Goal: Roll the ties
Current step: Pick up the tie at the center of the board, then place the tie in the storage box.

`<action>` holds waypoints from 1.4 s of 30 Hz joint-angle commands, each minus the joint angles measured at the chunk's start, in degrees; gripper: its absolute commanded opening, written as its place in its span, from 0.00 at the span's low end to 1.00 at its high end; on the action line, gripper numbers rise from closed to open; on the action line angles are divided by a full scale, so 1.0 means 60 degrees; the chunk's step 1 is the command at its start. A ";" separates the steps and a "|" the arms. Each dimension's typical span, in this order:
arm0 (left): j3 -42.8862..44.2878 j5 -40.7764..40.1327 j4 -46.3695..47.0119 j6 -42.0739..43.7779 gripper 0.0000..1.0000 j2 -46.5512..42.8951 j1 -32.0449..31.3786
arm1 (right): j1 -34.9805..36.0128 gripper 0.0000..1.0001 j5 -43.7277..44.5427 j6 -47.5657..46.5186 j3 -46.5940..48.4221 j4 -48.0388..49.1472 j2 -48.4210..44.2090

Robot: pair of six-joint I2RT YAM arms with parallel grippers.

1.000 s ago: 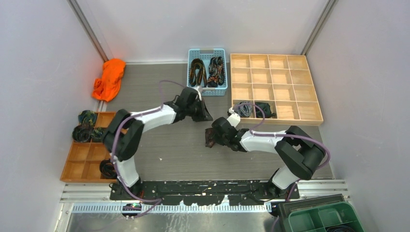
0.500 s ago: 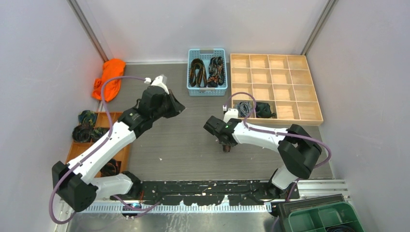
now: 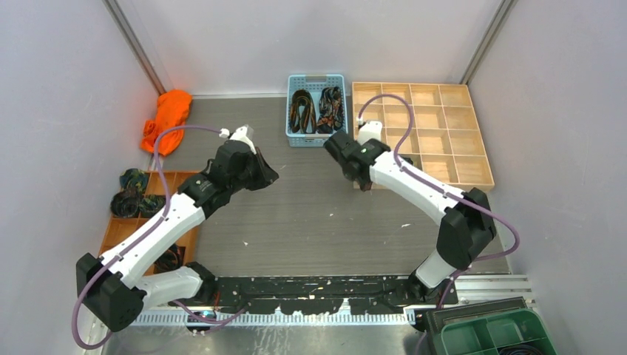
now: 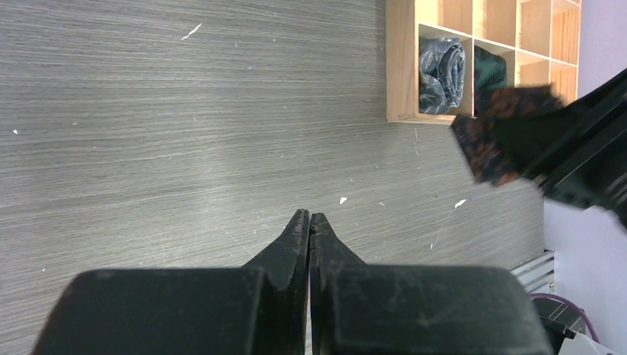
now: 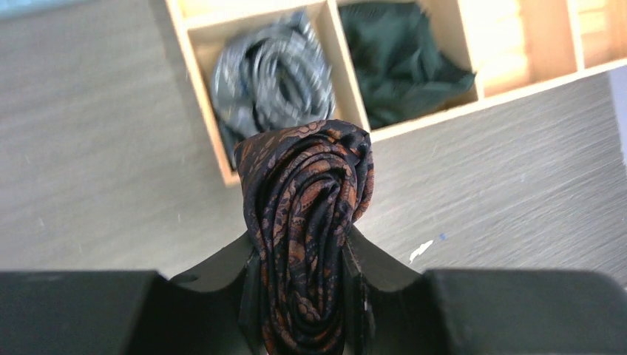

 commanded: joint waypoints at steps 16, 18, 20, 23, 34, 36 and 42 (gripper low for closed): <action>0.0759 0.0056 0.0692 0.0532 0.00 0.0928 0.0076 | -0.3501 0.01 -0.1526 -0.2861 0.4583 0.2455 0.3983; 0.0745 0.0053 0.0732 0.0548 0.00 0.0987 0.0088 | -0.3640 0.01 -0.1808 -0.2988 0.5029 0.2516 0.4480; 0.0743 0.0066 0.0771 0.0597 0.00 0.1060 0.0096 | -0.3702 0.01 -0.1892 -0.3136 0.5284 0.2724 0.4886; 0.0724 0.0060 0.0836 0.0622 0.00 0.1215 0.0117 | -0.3792 0.01 -0.1961 -0.3267 0.5834 0.2736 0.5467; 0.0415 0.0134 0.1342 0.0673 0.00 0.1486 0.0172 | -0.3732 0.01 -0.1698 -0.3340 0.5991 0.2869 0.6672; 0.0347 0.0154 0.1466 0.0742 0.00 0.1483 0.0170 | -0.3704 0.01 -0.1904 -0.3332 0.5909 0.2821 0.6772; 0.0055 0.0141 0.1674 0.0768 0.00 0.1503 0.0164 | -0.3453 0.01 -0.2168 -0.3177 0.5609 0.2429 0.7015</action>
